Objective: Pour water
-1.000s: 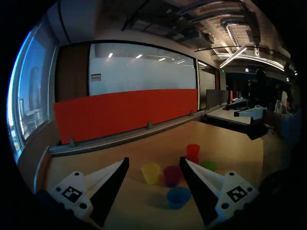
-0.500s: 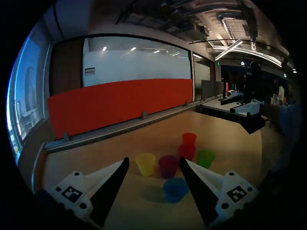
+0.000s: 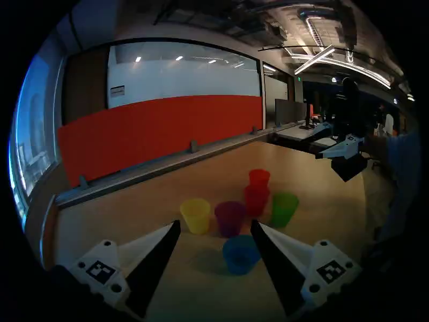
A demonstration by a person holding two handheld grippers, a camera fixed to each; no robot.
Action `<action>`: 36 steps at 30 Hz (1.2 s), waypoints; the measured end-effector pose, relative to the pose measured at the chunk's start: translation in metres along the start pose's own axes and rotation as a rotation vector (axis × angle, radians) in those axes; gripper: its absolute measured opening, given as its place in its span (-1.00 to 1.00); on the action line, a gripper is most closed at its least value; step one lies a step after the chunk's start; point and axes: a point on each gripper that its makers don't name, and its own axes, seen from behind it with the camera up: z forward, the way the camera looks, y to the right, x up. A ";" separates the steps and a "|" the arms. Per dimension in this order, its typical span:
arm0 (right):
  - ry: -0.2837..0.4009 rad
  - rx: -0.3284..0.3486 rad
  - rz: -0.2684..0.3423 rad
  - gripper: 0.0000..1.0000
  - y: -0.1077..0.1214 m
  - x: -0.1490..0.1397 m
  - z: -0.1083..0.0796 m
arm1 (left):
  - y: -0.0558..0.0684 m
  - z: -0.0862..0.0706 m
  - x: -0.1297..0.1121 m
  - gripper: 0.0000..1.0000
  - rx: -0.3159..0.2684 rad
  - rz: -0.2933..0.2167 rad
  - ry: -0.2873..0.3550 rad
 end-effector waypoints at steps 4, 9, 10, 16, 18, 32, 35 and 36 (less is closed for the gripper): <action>-0.028 0.009 -0.010 1.00 -0.001 -0.014 0.006 | 0.010 0.005 -0.012 0.95 -0.026 0.015 -0.026; -0.059 0.021 -0.018 1.00 -0.004 -0.030 0.014 | 0.018 0.009 -0.025 0.95 -0.041 0.032 -0.051; -0.065 0.024 -0.018 1.00 -0.005 -0.032 0.015 | 0.019 0.011 -0.028 0.95 -0.042 0.034 -0.060; -0.096 0.043 -0.024 1.00 -0.009 -0.047 0.023 | 0.027 0.016 -0.046 0.95 -0.067 0.036 -0.106; -0.106 0.047 -0.026 1.00 -0.010 -0.052 0.026 | 0.029 0.017 -0.052 0.95 -0.077 0.035 -0.119; -0.170 0.085 -0.018 1.00 -0.019 -0.082 0.047 | 0.045 0.025 -0.086 0.95 -0.136 0.059 -0.210; -0.181 0.091 -0.017 1.00 -0.021 -0.087 0.050 | 0.047 0.028 -0.094 0.95 -0.145 0.065 -0.232; -0.185 0.093 -0.017 1.00 -0.021 -0.089 0.051 | 0.048 0.029 -0.096 0.95 -0.147 0.067 -0.239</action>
